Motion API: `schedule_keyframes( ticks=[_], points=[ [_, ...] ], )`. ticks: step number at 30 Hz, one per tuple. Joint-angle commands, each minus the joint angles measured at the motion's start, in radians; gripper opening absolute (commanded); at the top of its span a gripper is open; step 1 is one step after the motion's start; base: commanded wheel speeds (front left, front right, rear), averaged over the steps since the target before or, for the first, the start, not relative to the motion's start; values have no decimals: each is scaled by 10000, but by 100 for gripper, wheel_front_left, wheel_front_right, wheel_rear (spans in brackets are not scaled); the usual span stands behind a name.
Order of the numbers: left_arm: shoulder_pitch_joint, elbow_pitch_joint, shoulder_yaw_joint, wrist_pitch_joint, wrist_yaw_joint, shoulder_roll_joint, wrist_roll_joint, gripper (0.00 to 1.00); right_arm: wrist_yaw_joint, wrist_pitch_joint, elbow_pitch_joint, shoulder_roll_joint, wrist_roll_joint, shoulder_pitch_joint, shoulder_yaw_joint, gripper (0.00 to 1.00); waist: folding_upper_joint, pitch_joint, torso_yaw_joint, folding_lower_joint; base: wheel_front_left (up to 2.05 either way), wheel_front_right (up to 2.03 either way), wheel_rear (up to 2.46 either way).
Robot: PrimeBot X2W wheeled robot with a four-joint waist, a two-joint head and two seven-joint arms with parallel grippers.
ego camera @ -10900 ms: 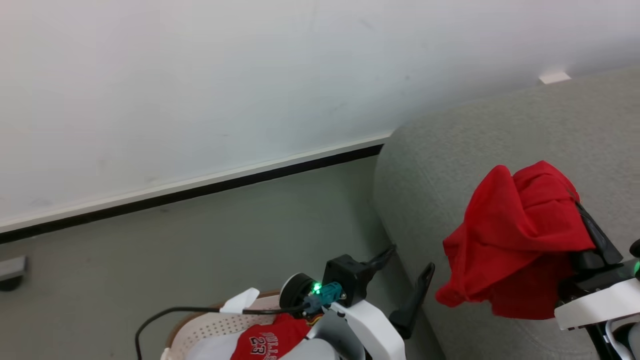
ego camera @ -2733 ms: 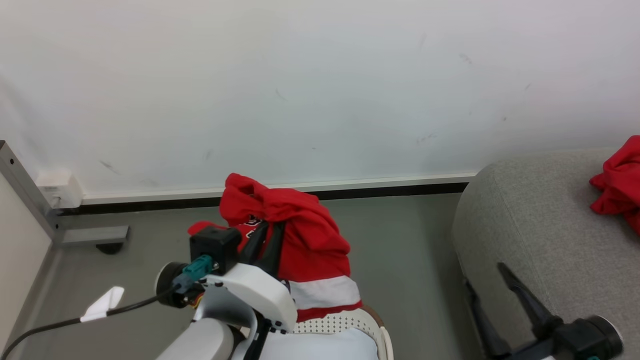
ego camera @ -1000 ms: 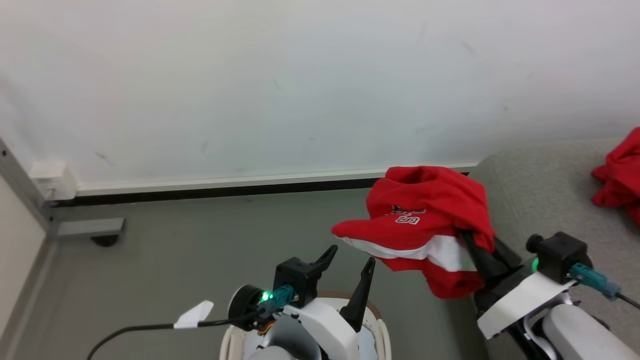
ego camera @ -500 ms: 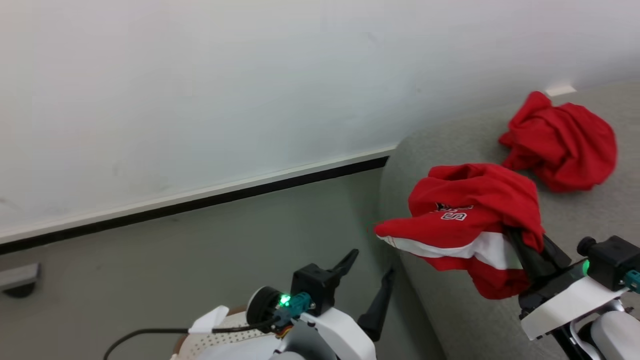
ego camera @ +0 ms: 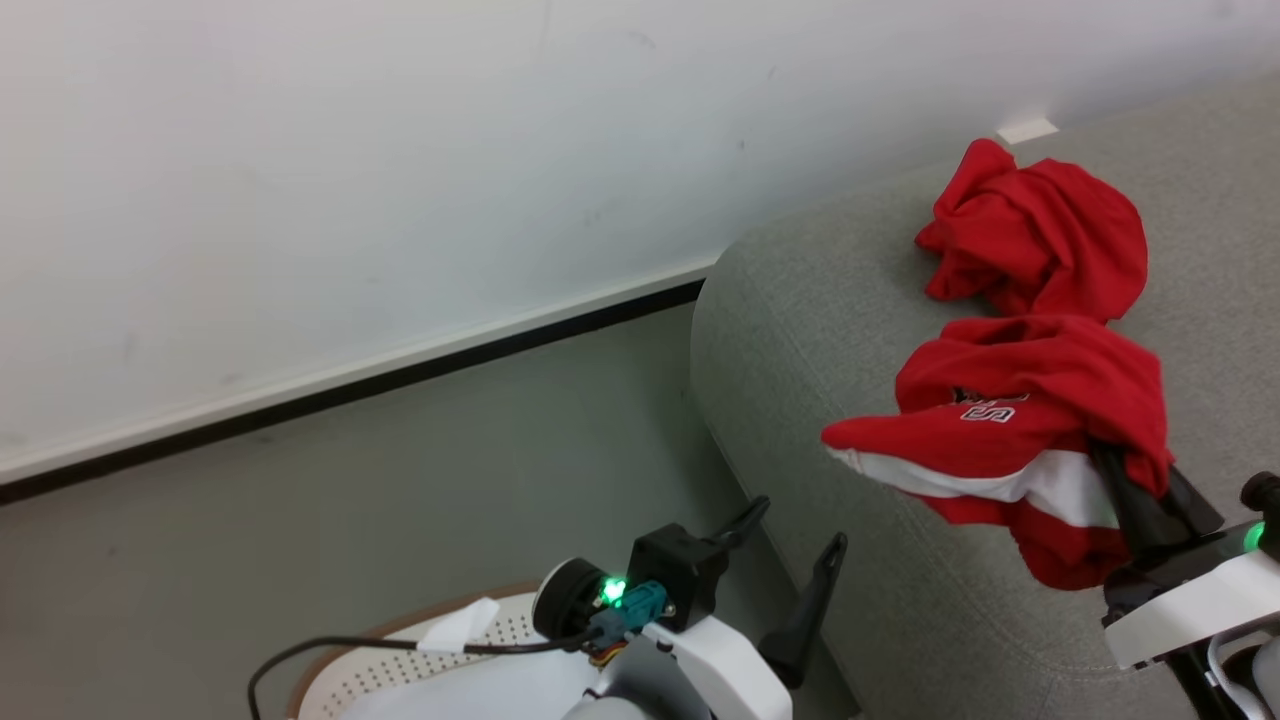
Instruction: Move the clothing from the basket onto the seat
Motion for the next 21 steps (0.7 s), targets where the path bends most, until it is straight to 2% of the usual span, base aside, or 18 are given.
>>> schedule_keyframes(
  ticks=[1, 7, 12, 16, 21],
  points=[
    [-193, 34, -26, 76, -38, -14, 73, 100, -24, 61, 82, 32, -136, 64, -245, 0, 0, 294, 91, 0, 0, 0, 0],
    [-915, 38, -170, 381, -40, -88, 404, 100, -24, -35, 315, -12, -298, -932, -1208, 0, 0, 1559, 401, 0, 0, 0, 0],
    [-1919, 123, -382, 677, -190, -209, 762, 100, -24, -84, 1183, -220, -126, -2755, -2453, 0, 0, 2981, 842, 0, 0, 0, 0],
    [-2773, 223, -594, 809, -285, -382, 1038, 100, -24, 164, 2400, -670, 44, -4498, -3449, 0, 0, 4029, 1337, 0, 0, 0, 0],
    [-3657, 310, -894, 783, -239, -504, 1207, 100, -26, 217, 4830, -1378, -318, -6475, -4510, 0, 0, 4948, 1982, 0, 0, 0, 0]
  ],
)
